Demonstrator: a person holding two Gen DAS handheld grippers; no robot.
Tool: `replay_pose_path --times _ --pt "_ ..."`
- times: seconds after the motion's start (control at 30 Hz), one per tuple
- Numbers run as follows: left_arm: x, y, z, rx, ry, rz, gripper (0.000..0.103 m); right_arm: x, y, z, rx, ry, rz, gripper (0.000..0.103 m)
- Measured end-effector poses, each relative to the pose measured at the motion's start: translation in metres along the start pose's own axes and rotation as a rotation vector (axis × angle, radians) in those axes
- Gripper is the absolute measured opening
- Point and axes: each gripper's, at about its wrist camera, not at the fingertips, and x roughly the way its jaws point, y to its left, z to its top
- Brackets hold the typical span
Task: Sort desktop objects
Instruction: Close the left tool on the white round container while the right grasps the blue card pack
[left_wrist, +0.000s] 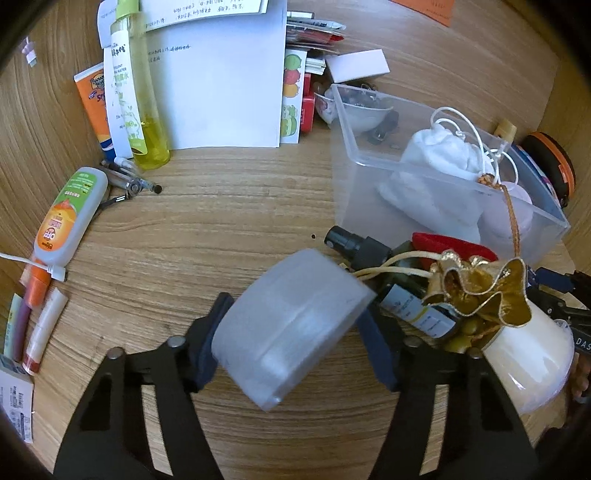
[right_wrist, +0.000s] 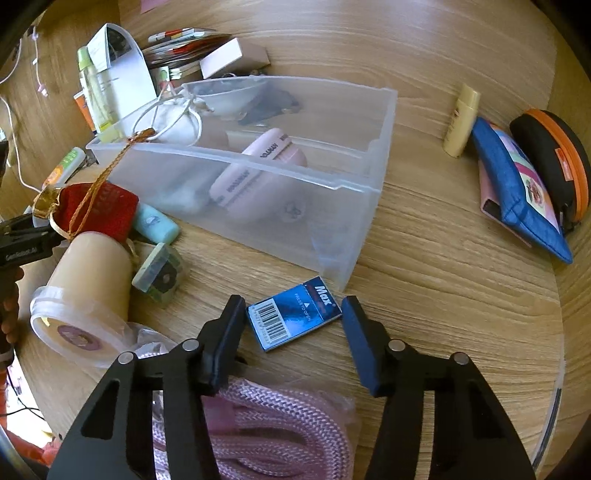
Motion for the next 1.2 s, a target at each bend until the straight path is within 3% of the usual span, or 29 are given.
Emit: replay_pose_path --times 0.3,0.4,0.6,0.83,1.03,1.07,1.1,1.2 --pt "-0.009 0.005 -0.002 -0.02 -0.03 0.008 0.063 -0.017 -0.002 0.0 0.016 -0.032 0.005 0.05" --pt "-0.017 0.005 -0.001 -0.012 -0.04 0.002 0.039 -0.027 -0.005 0.0 0.026 -0.052 0.005 0.05" --pt "-0.029 0.009 0.002 -0.004 -0.071 -0.008 0.039 -0.042 -0.007 0.0 0.04 -0.087 0.013 0.05" --pt "-0.024 0.014 -0.013 -0.016 -0.017 -0.02 0.039 -0.047 -0.004 0.0 0.028 -0.097 0.032 0.05" --pt "-0.033 0.019 -0.032 -0.033 -0.023 -0.009 0.039 -0.047 0.0 0.0 0.02 -0.103 0.041 0.05" --pt "-0.035 0.02 -0.034 -0.036 -0.031 -0.005 0.038 -0.047 0.0 0.001 0.021 -0.103 0.042 0.05" --pt "-0.039 0.02 -0.036 -0.035 -0.042 -0.001 0.03 -0.047 0.0 0.001 0.025 -0.104 0.044 0.05" --pt "-0.049 0.018 -0.037 -0.017 -0.078 0.025 0.029 -0.048 -0.001 0.003 0.036 -0.108 0.052 0.05"
